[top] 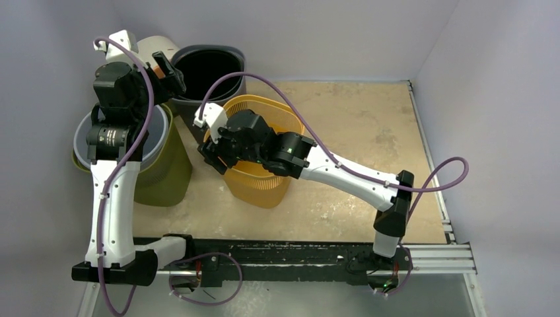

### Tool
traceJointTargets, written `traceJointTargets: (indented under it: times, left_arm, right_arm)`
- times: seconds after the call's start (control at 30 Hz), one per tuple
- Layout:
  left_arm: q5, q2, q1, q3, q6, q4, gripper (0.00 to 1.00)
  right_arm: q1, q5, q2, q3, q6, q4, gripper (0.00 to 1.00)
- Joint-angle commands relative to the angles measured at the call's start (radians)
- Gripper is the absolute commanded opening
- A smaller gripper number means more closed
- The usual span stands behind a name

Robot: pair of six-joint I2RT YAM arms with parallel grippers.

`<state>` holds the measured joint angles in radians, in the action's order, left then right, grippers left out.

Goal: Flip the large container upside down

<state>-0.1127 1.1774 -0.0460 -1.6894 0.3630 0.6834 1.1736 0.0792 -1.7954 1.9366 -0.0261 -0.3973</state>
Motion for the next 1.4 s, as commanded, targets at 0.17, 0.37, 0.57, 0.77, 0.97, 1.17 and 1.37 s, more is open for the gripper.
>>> traceJointTargets:
  times: [0.17,0.37,0.57,0.77,0.97,1.17,1.37]
  left_arm:
    - [-0.031,-0.049,0.006,0.037,-0.022,-0.017,0.83]
    - [-0.031,-0.057,0.006,0.043,-0.024,-0.016,0.83]
    - [-0.036,-0.064,0.006,0.035,-0.023,-0.011,0.83]
    - [-0.039,-0.062,0.006,-0.016,-0.023,0.014,0.83]
    - [-0.03,-0.063,0.006,-0.077,-0.012,0.036,0.83]
    - [-0.034,-0.068,0.006,-0.093,-0.006,0.051,0.83]
    - [-0.024,-0.064,0.006,-0.103,0.003,0.054,0.83]
  right_arm:
    - [0.004,0.047,-0.084,0.073,-0.026,-0.005,0.52]
    - [0.004,0.104,-0.087,0.075,-0.056,-0.029,0.31]
    - [0.005,0.121,-0.042,0.094,-0.14,-0.097,0.0]
    - [-0.003,0.055,0.192,-0.093,-0.209,0.115,0.0]
    - [-0.085,-0.067,0.448,-0.352,-0.319,0.432,0.0]
    - [-0.28,-0.277,0.566,-0.596,-0.464,0.655,0.0]
    - [-0.314,-0.285,0.573,-0.657,-0.453,0.655,0.0]
